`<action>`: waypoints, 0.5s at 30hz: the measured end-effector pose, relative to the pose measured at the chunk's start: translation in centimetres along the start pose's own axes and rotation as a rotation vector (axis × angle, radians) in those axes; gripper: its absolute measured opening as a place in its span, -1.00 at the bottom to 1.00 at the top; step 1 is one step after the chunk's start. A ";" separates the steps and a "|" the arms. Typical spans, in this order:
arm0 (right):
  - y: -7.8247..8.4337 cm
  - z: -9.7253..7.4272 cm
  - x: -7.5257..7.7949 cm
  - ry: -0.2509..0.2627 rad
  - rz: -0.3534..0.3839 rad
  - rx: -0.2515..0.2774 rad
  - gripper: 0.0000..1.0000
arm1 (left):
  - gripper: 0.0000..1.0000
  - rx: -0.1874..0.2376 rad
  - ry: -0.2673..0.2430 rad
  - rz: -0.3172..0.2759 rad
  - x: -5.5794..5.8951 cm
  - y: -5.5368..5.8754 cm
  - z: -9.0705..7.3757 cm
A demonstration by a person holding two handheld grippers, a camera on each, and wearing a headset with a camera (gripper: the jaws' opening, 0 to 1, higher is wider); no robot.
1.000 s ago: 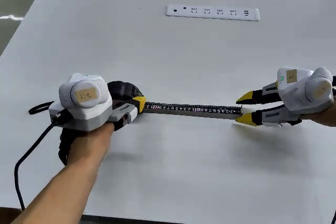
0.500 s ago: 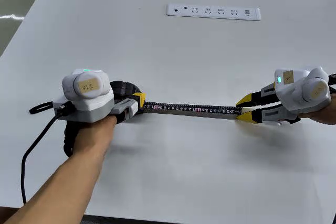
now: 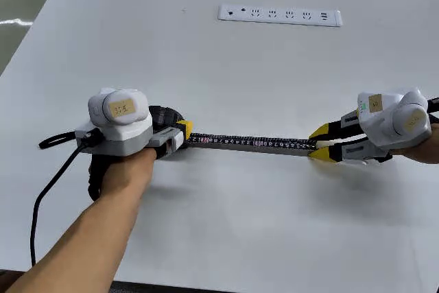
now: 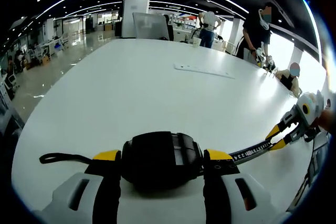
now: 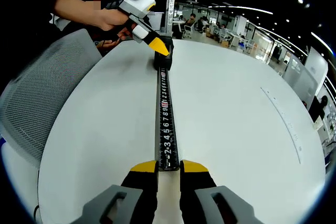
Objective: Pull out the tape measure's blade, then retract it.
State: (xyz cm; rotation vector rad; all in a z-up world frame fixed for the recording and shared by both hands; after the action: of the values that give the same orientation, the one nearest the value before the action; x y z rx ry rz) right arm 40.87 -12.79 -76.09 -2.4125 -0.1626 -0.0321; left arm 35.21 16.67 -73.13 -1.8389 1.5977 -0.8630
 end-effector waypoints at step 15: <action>0.1 -0.1 -0.1 0.005 0.017 0.008 -0.75 | 0.20 -0.034 -0.025 0.037 0.2 0.2 0.2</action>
State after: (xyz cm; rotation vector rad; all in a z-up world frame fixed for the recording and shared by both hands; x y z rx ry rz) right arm 40.78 -12.95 -76.04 -2.4056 -0.1396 -0.0297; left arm 35.27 16.47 -73.41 -1.8300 1.6351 -0.7985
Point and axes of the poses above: the centre of the closed fingertips' face, and the gripper's own axes: z roughly forward along the fingers, x roughly to its right, y roughly out of its underside, the point moved 5 cm from there along -z, roughly backward along the fingers
